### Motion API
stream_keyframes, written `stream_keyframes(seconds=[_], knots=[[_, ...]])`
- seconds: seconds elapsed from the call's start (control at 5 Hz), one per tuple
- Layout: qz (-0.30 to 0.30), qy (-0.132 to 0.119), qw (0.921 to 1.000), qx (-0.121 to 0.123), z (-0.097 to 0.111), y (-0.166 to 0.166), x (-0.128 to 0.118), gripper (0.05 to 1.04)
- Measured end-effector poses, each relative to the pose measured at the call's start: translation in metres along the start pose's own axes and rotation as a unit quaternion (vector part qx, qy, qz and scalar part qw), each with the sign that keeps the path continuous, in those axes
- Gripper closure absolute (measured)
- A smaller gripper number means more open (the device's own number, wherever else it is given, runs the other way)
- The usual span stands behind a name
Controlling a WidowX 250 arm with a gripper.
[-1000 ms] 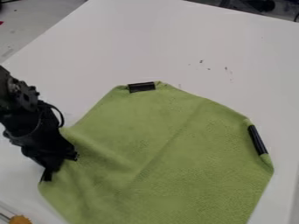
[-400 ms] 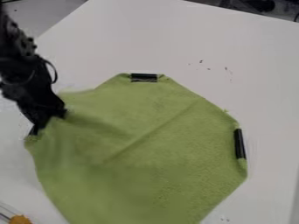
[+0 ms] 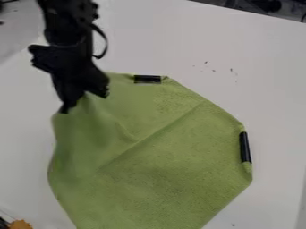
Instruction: Fold the cloth from bottom left to top right
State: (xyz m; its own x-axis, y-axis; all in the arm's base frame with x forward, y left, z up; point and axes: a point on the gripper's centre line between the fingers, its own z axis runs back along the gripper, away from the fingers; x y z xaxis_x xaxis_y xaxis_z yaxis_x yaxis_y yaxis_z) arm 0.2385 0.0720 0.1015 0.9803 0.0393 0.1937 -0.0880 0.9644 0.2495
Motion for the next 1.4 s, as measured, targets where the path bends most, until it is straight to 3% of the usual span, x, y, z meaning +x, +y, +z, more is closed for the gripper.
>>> stream_keyframes(seconds=[0.2,0.4,0.6,0.8,1.0,1.2,1.4], knots=[[-0.006,0.025,0.9992,-0.03,-0.006,-0.053,0.012,1.012],[-0.025,0.035,0.9968,-0.068,-0.022,-0.107,0.016,1.012],[-0.038,0.034,0.994,-0.097,-0.035,-0.162,0.016,1.012],[-0.05,0.02,0.9926,-0.109,-0.031,-0.203,0.027,0.985],[-0.037,-0.001,0.9916,-0.123,-0.025,-0.222,0.038,0.815],[-0.041,-0.028,0.99,-0.132,-0.009,-0.242,0.046,0.536],[-0.047,-0.04,0.9905,-0.123,0.005,-0.252,0.05,0.23]])
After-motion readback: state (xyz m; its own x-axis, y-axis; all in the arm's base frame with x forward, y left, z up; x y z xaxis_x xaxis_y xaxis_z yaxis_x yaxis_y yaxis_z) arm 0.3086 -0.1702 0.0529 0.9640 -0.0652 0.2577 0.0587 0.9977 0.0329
